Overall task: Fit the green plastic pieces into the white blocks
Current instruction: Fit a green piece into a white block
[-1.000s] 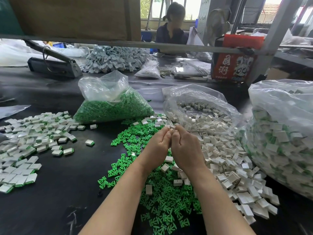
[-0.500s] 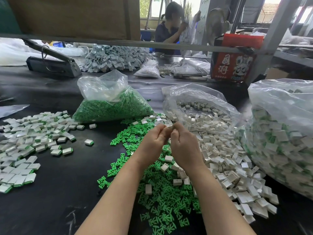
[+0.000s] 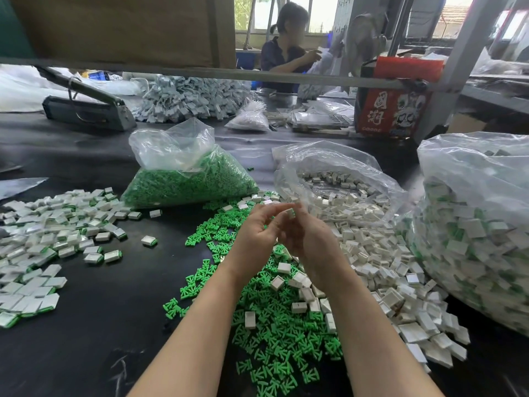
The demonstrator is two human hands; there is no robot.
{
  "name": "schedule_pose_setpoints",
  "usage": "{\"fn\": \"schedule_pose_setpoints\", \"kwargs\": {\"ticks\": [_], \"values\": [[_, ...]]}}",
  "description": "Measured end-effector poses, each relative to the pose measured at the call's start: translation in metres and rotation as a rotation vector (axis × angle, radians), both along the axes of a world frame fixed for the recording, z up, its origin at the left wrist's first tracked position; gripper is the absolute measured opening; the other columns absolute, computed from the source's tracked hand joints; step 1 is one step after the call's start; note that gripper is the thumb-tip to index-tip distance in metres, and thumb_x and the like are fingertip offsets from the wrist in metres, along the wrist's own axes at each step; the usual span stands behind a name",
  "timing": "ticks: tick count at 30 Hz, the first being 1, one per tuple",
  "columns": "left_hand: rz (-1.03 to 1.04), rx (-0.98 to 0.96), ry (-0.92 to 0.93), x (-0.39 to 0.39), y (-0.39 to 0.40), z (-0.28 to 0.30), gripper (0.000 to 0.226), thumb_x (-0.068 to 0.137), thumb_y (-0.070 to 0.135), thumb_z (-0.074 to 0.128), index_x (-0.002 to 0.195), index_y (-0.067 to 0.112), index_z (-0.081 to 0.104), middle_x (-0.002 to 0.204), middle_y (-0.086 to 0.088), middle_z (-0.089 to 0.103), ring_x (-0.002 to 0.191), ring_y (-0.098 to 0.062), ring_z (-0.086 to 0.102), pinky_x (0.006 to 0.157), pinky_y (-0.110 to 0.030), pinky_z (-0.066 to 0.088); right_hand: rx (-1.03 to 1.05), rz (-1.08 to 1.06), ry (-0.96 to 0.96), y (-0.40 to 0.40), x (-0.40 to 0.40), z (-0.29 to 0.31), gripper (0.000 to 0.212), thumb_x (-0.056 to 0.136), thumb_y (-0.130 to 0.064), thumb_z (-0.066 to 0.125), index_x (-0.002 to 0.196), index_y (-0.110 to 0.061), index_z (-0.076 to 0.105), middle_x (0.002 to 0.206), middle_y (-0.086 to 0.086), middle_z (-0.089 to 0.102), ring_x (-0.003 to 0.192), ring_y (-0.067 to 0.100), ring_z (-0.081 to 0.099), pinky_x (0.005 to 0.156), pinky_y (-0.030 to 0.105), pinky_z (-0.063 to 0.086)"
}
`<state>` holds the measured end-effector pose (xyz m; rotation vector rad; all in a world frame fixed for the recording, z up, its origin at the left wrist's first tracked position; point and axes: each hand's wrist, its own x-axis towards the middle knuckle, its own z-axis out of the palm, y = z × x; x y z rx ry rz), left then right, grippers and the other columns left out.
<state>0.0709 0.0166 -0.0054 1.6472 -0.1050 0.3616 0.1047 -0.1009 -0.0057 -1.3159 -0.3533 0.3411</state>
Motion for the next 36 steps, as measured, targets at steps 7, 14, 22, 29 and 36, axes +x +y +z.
{"fn": "schedule_pose_setpoints", "kwargs": {"ticks": [7,14,22,29,36], "values": [[0.171,0.04,-0.075,-0.001,0.0,0.006,0.008,0.082,0.022,0.066,0.086,0.02,0.072,0.078,-0.003,0.067,0.061,-0.013,0.061,0.06,-0.034,0.056,-0.007,0.026,-0.033,-0.002,0.0,-0.002,0.052,0.093,-0.051,0.048,0.101,-0.003,0.068,0.066,-0.001,0.055,0.059,0.01,0.041,0.056,0.027,0.028],[0.185,-0.143,0.011,-0.001,-0.006,0.008,0.011,0.069,0.015,0.062,0.077,0.013,0.07,0.055,-0.004,0.063,0.044,-0.017,0.055,0.045,-0.027,0.046,-0.116,0.094,-0.067,-0.001,-0.006,0.002,0.058,0.098,-0.052,0.045,0.11,0.0,0.066,0.078,0.011,0.054,0.076,0.025,0.042,0.074,0.041,0.032],[0.085,-0.38,0.094,0.001,-0.005,0.01,0.022,0.084,0.005,0.061,0.069,0.016,0.073,0.056,-0.004,0.063,0.045,-0.018,0.055,0.042,-0.024,0.044,-0.181,0.081,-0.201,0.002,-0.01,0.003,0.068,0.103,-0.047,0.03,0.097,0.016,0.056,0.055,-0.009,0.045,0.054,0.008,0.04,0.056,0.026,0.033],[0.006,-0.565,0.24,0.003,-0.016,0.008,0.021,0.092,0.013,0.058,0.09,0.001,0.074,0.074,-0.009,0.07,0.05,-0.013,0.059,0.044,-0.021,0.043,-0.136,0.04,-0.145,0.005,-0.007,-0.002,0.065,0.101,-0.046,0.038,0.084,0.014,0.055,0.051,-0.01,0.037,0.047,0.006,0.036,0.047,0.022,0.033],[0.0,-0.543,0.271,0.002,-0.019,0.008,0.031,0.092,0.015,0.055,0.105,-0.009,0.069,0.067,-0.01,0.065,0.045,-0.014,0.056,0.042,-0.017,0.04,-0.175,-0.038,-0.183,0.007,-0.002,-0.009,0.065,0.103,-0.044,0.038,0.095,0.02,0.054,0.051,-0.009,0.04,0.047,0.007,0.038,0.046,0.022,0.032]]}}
